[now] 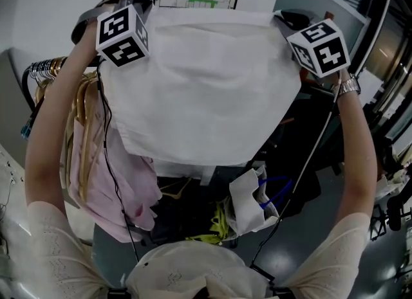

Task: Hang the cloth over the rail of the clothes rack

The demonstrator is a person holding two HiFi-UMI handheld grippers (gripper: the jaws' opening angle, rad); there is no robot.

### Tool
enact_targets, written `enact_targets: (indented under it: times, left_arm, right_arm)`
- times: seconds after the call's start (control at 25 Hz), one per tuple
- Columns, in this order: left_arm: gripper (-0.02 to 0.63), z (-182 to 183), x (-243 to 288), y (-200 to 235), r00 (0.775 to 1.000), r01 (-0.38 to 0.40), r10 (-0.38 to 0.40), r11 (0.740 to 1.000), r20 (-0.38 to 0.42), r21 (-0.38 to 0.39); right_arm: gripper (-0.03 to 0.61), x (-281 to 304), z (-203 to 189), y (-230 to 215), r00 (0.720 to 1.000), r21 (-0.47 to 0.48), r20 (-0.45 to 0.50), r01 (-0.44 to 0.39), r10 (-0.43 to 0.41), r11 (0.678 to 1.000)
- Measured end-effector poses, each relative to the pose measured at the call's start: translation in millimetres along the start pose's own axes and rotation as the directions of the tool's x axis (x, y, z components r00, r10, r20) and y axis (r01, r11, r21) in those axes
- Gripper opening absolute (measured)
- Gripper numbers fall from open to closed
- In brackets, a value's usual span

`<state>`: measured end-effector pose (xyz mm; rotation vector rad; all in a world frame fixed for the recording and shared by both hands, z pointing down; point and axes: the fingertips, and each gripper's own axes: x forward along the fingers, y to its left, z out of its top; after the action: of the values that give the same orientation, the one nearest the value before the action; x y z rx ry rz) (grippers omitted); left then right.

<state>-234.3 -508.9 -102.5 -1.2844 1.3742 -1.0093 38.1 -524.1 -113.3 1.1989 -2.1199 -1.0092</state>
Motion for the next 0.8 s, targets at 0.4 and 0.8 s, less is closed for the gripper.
enact_targets:
  times: [0.4,0.8]
  left_arm:
    - [0.018,0,6,-15,0.996,0.084,-0.084,0.996,-0.003,0.01]
    - [0.018,7,9,-22,0.99,0.14,-0.14,0.99,0.013,-0.002]
  right_arm:
    - [0.073,-19,-21,3,0.99,0.086,0.012,-0.138,0.137,0.987]
    - [0.107,-40,-63,-13,0.983,0.089,-0.059,-0.171,0.176,0.981]
